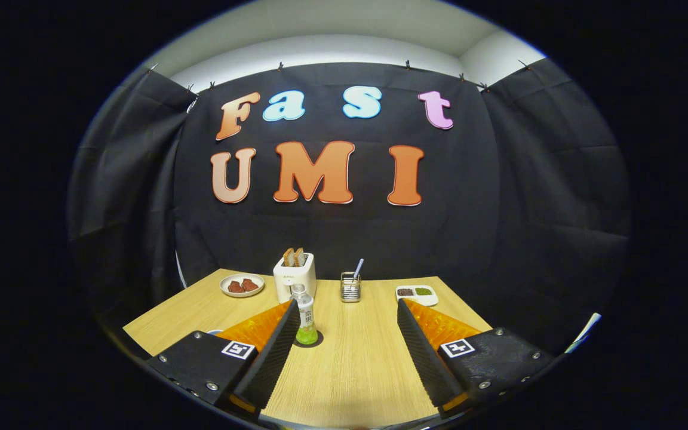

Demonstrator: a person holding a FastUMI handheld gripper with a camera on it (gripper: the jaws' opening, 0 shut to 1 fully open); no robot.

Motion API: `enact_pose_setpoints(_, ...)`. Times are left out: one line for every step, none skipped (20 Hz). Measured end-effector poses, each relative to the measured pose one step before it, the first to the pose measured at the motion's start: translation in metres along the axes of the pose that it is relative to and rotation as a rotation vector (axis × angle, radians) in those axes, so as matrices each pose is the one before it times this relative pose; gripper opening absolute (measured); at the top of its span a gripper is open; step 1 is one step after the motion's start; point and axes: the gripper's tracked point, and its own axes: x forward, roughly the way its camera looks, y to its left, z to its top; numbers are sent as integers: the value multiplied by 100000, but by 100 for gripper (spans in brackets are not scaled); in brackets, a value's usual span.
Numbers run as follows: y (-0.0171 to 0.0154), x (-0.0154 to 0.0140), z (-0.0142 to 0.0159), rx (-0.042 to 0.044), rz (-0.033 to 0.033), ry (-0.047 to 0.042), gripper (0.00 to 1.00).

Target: Take the bottle from table, then pour the juice into the cup, finally place the bottle on the coaster

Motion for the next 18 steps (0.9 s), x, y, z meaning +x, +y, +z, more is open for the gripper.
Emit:
enact_pose_setpoints(-604, -798, 316, -361, -1374, -1118, 97)
enact_pose_setpoints(-424, -696, 191, -229, -849, -892, 97)
enact_pose_setpoints(-272, -683, -22, 96, -583, -667, 97)
enact_pose_setpoints(-189, -313, 101, 320, -230, -479, 97)
enact_pose_setpoints(-123, -267, -75, 64, -83, -337, 97)
enact_pose_setpoints(-168, -155, -81, -120, -515, -244, 97)
enact_pose_setpoints(-266, -173, -78, -348, -560, -180, 97)
enact_pose_setpoints(-65, 7, -70, -394, -335, 96, 97)
enact_pose_setpoints(56, -238, -202, -378, 174, 165, 97)
enact_pose_setpoints(171, -110, -97, -389, 581, 314, 97)
enact_pose_setpoints(-52, -232, -24, -157, 194, -61, 97)
enact_pose_setpoints(55, -214, 171, 28, 96, -140, 97)
enact_pose_setpoints(135, 65, 54, 233, 104, -186, 97)
enact_pose_setpoints(11, 53, 162, 369, 107, -334, 97)
enact_pose_setpoints(172, -128, -132, 337, 61, -301, 97)
enact_pose_setpoints(91, -48, 101, 526, 187, -398, 97)
enact_pose_setpoints(77, -156, 121, 497, 291, -410, 97)
enact_pose_setpoints(144, 17, 84, 266, 199, -222, 97)
